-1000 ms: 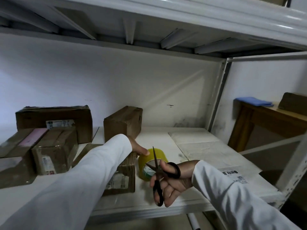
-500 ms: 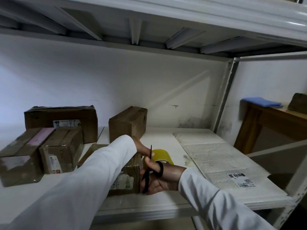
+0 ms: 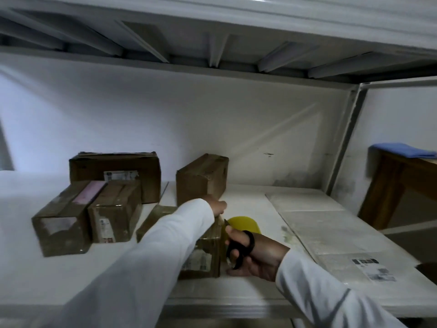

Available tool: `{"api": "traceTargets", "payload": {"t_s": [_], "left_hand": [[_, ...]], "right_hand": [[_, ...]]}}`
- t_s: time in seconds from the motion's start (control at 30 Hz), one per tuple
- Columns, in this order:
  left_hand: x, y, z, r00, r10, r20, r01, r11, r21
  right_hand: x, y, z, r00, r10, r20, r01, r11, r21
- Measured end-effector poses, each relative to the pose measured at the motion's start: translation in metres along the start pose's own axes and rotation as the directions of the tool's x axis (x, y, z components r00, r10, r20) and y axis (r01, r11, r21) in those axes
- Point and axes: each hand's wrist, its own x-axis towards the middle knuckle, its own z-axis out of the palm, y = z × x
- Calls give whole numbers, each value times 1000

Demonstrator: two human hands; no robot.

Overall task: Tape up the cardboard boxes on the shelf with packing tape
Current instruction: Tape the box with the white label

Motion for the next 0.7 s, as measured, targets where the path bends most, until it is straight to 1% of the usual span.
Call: {"api": "traceTargets", "payload": {"t_s": [0.07, 0.1, 0.17, 0.2, 0.27, 0.33, 0.43, 0.47, 0.5, 0.53, 0.57, 0.6, 0.63, 0.7], "left_hand": [[9, -6, 5, 999, 17, -38, -17, 1000, -3], [16, -12, 7, 999, 18, -38, -18, 1000, -7], [28, -20, 11, 999, -1, -40, 0, 1000, -28], [26, -21, 10, 1000, -8, -29, 6, 999, -47], [19, -20, 8, 1000, 8, -11, -8, 998, -56], [-8, -12, -1, 999, 51, -12, -51, 996, -66], [-31, -6, -11, 992, 124, -1, -123, 984, -129], [-36, -5, -14, 990, 138, -22, -140, 985, -104], [-39, -4, -17, 990, 129, -49, -130, 991, -14], [-40, -2, -18, 993, 99, -70, -87, 984, 155], [-47, 1, -17, 997, 46, -59, -25, 945, 325], [-53, 4, -17, 1000, -9, -21, 18, 891, 453], [-60, 9, -18, 996, -82, 33, 54, 860, 508], [-75, 18, -20, 984, -140, 113, 55, 832, 552]], "right_hand": [[-1, -2, -5, 997, 68, 35, -65, 994, -87], [-3, -4, -9, 992, 100, 74, -90, 987, -134], [-8, -9, -15, 975, 135, 176, -99, 975, -197], [-12, -12, -18, 970, 132, 206, -88, 974, -209], [-19, -21, -25, 968, 111, 225, -59, 973, -225], [-29, -31, -32, 968, 98, 230, -41, 969, -244], [-39, -41, -42, 980, 54, 190, -6, 970, -242], [-40, -43, -46, 986, 22, 165, 18, 971, -238], [-41, -46, -49, 989, -11, 147, 45, 972, -232], [-42, -50, -52, 990, -40, 132, 68, 973, -218], [-43, -54, -54, 992, -62, 113, 85, 974, -208], [-44, -59, -56, 993, -86, 85, 102, 973, -206], [-43, -62, -57, 994, -102, 42, 109, 970, -218], [-40, -68, -60, 985, -126, -121, 94, 965, -245]]}}
